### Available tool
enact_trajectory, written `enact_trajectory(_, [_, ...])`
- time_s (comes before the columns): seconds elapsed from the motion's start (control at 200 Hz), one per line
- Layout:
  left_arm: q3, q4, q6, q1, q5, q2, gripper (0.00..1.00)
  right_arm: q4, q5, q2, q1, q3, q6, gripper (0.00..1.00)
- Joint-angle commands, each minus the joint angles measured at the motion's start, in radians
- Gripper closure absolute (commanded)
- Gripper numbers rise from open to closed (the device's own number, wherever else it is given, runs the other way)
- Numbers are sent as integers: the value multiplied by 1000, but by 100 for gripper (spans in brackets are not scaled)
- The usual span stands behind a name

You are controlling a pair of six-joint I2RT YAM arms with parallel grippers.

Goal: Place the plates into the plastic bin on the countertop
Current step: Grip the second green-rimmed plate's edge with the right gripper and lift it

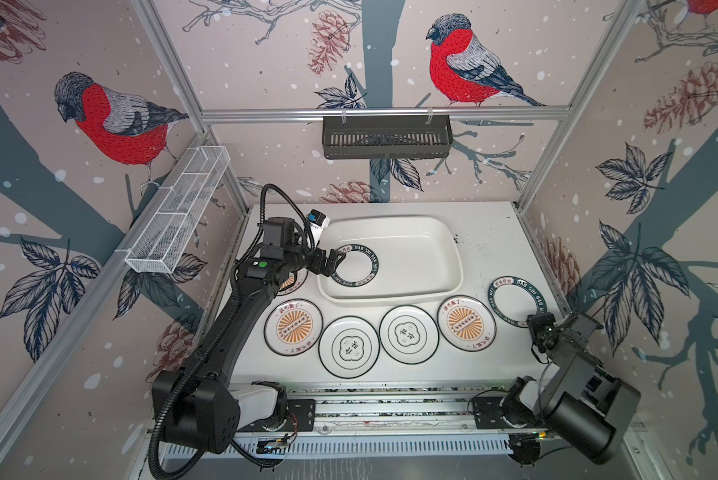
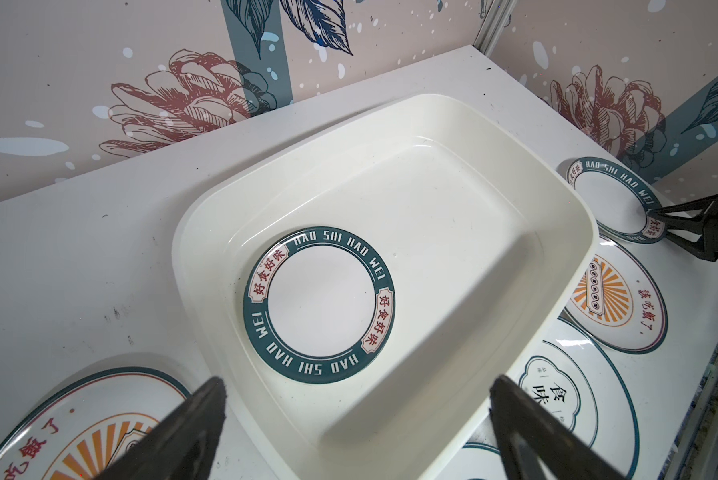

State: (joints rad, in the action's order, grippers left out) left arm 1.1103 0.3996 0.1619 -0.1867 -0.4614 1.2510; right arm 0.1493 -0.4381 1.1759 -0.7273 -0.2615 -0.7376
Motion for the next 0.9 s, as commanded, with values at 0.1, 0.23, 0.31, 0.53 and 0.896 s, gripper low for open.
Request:
enact_trajectory(0.1, [-8, -27, 11, 0, 10, -5, 2, 86, -75, 72, 0, 8, -11, 67])
enact_trajectory(0.23, [-7, -33, 7, 0, 12, 0, 2, 129, -109, 132, 3, 4, -18, 68])
enact_trajectory(0.31, [-6, -35, 4, 0, 12, 2, 2, 149, -127, 162, 6, -3, -22, 70])
enact_trajectory(0.53, [-4, -41, 1, 0, 11, 16, 2, 198, -157, 225, 24, -29, -40, 74])
enact_trajectory(0.896, [-6, -36, -1, 0, 20, 19, 2, 312, -179, 339, 69, -42, -94, 80])
